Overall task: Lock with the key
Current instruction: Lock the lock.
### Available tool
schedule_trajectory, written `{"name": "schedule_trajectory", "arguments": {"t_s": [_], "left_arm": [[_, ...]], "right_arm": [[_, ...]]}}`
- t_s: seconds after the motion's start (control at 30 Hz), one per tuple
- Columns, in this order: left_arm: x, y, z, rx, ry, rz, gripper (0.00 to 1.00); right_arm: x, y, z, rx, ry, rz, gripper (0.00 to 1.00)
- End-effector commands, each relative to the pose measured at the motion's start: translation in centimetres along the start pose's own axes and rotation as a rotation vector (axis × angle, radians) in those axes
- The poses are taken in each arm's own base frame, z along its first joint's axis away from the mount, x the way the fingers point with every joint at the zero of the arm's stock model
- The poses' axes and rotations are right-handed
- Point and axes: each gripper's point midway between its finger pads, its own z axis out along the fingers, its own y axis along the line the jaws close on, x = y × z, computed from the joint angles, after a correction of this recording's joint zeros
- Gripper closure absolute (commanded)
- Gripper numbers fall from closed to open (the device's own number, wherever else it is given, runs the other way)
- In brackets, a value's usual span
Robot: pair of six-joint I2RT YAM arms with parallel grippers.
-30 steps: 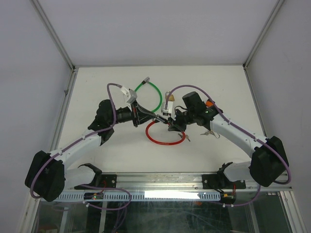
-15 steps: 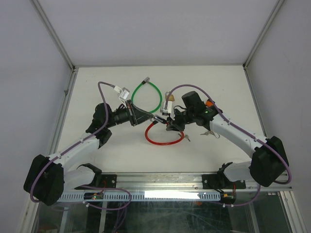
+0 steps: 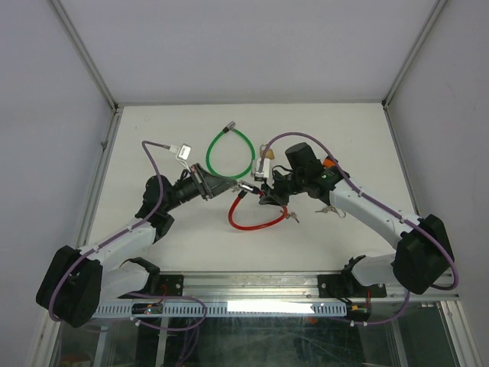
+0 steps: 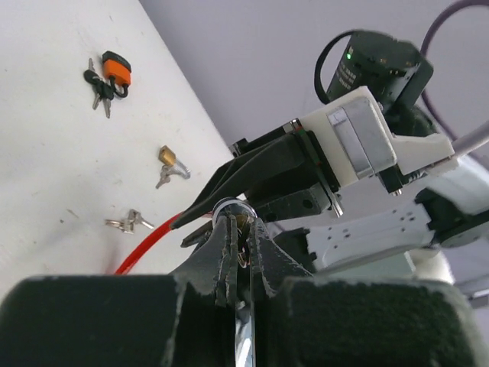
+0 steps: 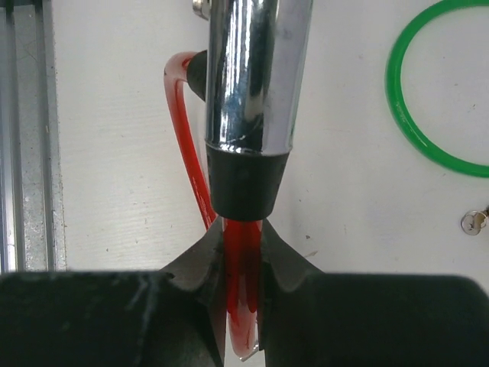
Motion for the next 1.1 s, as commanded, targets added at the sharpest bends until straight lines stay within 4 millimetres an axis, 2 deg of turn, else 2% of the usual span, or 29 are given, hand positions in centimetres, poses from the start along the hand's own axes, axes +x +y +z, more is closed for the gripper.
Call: {"name": "schedule_trajectory", "arguments": {"t_s": [0.0, 0.07, 0.13, 0.27, 0.33, 0.37, 0.4, 0.43, 0.5, 0.63, 0.77, 0.87, 0.97, 1.07], "left_arm": [[-3.7, -5.1, -1.6, 0.200, -0.199, -0.208, 1.00], [-3.2, -4.8, -1.8, 0.210, -0.186, -0.267, 1.00], [-3.0, -3.8, -1.8, 0.165, -0.195, -0.291, 1.00], [-3.4, -2.5, -1.3, 0.054, -0.207, -0.163, 1.00], [-3.7, -2.8, -1.0, 0.022, -0.203, 0.087, 1.00], [-3.0, -3.3, -0.8, 0.046, -0.173, 0.253, 1.00], [-2.1, -4.4, -1.0, 0.143, -0.131, 0.498, 1.00], [-0.6, -5.3, -1.4, 0.240, -0.080, 0.614, 1.00], [1.8, -5.0, -2.3, 0.375, -0.033, 0.961, 1.00], [2.7, -3.8, -2.9, 0.460, -0.076, 1.281, 1.00], [2.4, -3.7, -2.0, 0.566, 0.028, 1.296, 1.00], [1.4, -2.3, -1.2, 0.546, 0.103, 1.259, 1.00], [-0.3, -1.5, -1.1, 0.451, 0.080, 1.129, 1.00], [-2.6, -2.0, -1.7, 0.345, -0.030, 0.905, 1.00]], "right_arm": [[2.6, 0.3, -0.6, 0.009, 0.098, 0.055, 1.00], [2.6, 0.3, -0.6, 0.010, 0.097, 0.056, 1.00], [2.6, 0.3, -0.6, 0.009, 0.098, 0.055, 1.00], [2.6, 0.2, -0.6, 0.011, 0.099, 0.054, 1.00], [2.7, 0.3, -0.6, 0.006, 0.100, 0.052, 1.00], [2.5, 0.3, -0.6, 0.005, 0.094, 0.048, 1.00], [2.6, 0.4, -0.6, 0.003, 0.094, 0.046, 1.00], [2.5, 0.4, -0.6, 0.002, 0.093, 0.045, 1.00], [2.4, 0.4, -0.7, 0.004, 0.090, 0.041, 1.00], [2.5, 0.5, -0.7, 0.001, 0.091, 0.044, 1.00], [2.6, 0.5, -0.7, -0.002, 0.091, 0.042, 1.00], [2.5, 0.5, -0.7, -0.001, 0.090, 0.042, 1.00], [2.4, 0.6, -0.8, 0.001, 0.085, 0.040, 1.00], [2.4, 0.6, -0.9, 0.000, 0.084, 0.041, 1.00]]}}
